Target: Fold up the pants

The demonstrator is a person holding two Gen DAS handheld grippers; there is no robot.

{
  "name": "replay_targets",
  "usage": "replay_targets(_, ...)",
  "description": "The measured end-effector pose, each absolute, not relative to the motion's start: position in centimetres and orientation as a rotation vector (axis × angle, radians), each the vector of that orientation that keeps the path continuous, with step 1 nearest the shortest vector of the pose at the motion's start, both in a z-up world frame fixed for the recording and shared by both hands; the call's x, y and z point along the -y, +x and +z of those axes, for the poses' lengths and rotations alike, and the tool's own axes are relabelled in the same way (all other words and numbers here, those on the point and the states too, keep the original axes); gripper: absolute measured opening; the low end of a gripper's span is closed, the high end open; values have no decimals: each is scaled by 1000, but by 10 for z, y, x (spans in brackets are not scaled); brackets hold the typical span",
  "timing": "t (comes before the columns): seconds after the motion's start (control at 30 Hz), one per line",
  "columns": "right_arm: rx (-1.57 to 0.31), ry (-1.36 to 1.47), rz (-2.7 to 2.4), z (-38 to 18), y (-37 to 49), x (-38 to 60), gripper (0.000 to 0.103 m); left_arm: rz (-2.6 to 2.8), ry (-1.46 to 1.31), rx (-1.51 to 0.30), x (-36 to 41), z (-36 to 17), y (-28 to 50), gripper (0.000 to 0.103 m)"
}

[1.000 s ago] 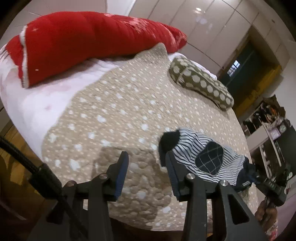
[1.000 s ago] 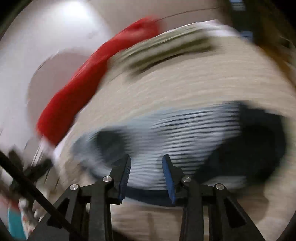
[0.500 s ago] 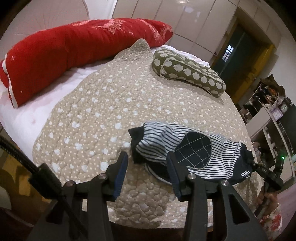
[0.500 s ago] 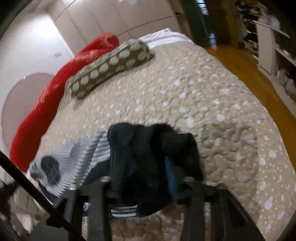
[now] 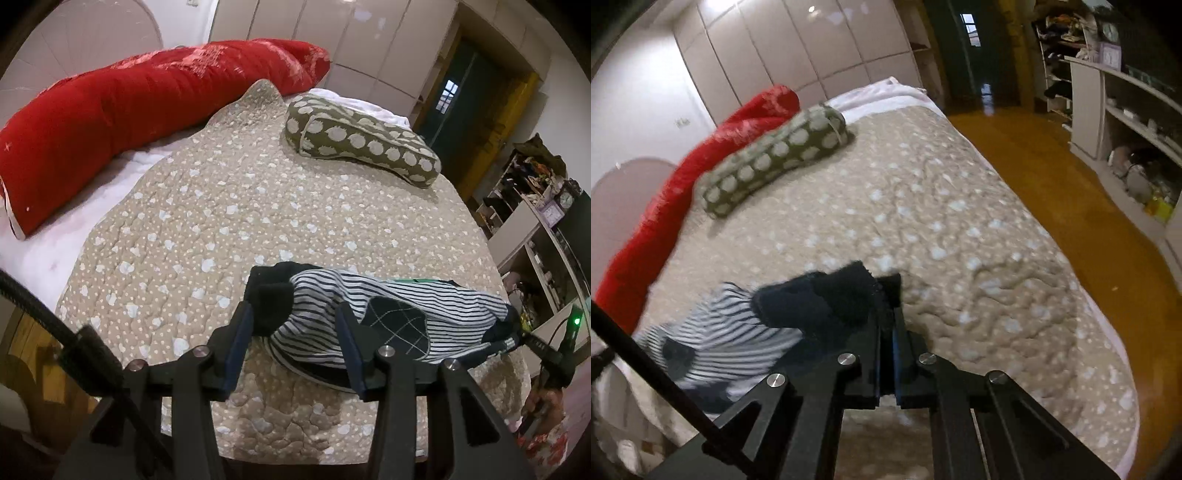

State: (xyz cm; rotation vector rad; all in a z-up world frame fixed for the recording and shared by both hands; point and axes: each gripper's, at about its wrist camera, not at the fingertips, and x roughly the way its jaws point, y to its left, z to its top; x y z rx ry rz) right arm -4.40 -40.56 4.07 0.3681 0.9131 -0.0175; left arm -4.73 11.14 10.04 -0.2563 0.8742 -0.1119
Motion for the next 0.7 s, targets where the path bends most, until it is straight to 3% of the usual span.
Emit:
replay_targets(0.13,-922,379,-22,40,-45,409,19,-100,-307,-899,-116,91,-39,45)
replay_targets(0.3,-859,386,-43,64,-62,414,22,-117,-274,-946,-98,67,-25,45)
replay_targets(0.47,-806,364,-23,88,-69,402,22,-92,-265,-1111,-85,14,-12,45)
replay_targets(0.7,-827,303,217,107,-33,312,24,-158,-303,-1064,-102,25,-35,45)
